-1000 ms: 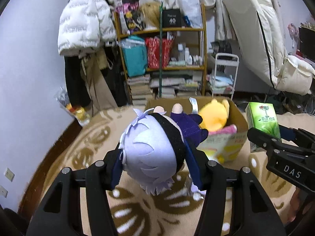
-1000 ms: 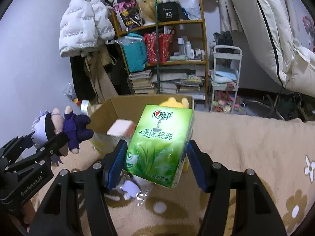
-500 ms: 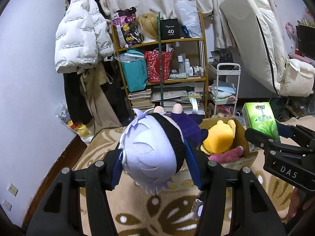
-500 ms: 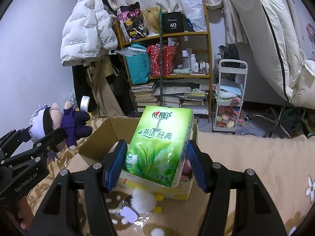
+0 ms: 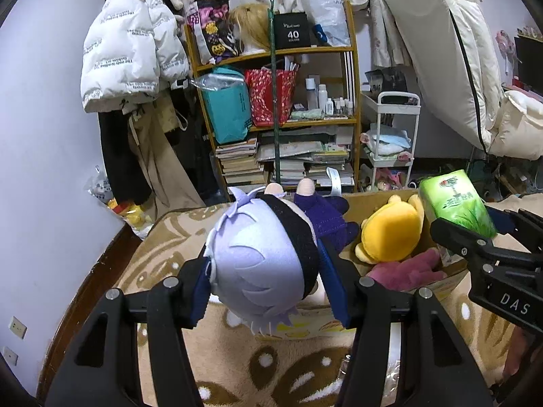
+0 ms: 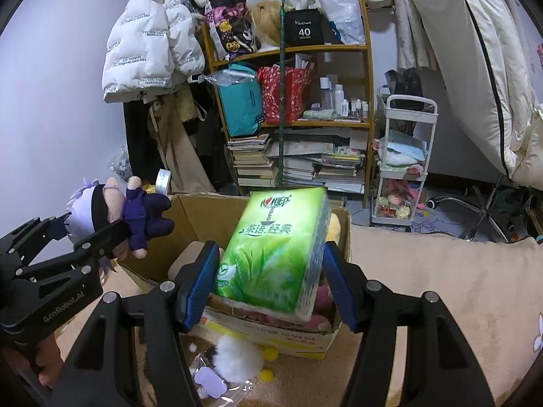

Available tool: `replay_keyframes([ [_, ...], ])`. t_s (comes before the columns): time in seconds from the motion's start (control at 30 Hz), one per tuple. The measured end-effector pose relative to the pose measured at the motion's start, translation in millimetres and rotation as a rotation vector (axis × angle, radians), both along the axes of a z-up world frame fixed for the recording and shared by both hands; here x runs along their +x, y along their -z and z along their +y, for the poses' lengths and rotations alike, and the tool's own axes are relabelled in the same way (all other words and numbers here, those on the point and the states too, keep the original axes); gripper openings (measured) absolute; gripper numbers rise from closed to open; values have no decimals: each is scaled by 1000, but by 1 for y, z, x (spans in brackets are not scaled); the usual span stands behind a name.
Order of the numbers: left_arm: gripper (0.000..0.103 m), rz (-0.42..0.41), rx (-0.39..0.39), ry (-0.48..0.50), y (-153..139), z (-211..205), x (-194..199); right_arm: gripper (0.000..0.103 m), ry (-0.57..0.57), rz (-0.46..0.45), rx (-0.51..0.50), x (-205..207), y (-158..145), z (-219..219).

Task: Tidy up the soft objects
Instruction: 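Lower the doll into the box with the left gripper while the right gripper drops the green pack in, then grasp the bagged keychain with the left gripper while the right gripper grasps the white pompom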

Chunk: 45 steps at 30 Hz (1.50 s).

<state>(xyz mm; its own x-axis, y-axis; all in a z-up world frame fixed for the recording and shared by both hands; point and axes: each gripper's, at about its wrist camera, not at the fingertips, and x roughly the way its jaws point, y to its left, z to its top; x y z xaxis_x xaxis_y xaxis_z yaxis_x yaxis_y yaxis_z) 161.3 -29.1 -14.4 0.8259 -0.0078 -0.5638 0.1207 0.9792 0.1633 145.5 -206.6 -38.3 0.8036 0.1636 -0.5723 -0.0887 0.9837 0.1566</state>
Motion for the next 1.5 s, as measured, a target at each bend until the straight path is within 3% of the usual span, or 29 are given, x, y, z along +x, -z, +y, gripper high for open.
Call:
replay_keyframes([
  [0.53,61,110,-45,-4,28,3,25,66,10,43,26,9,17,-8],
  [0.7,74,115,-40,-13,27,6,23,67,21,77,73,6,23,-11],
  [0.83,77,122,-36,-21,25,10,19,80,30,91,106,0,25,-13],
  [1.1,93,145,-29,-15,21,14,1,102,45,82,114,-15,19,-13],
  [1.5,95,264,-63,3,32,14,-42,103,41,118,131,-41,20,-13],
])
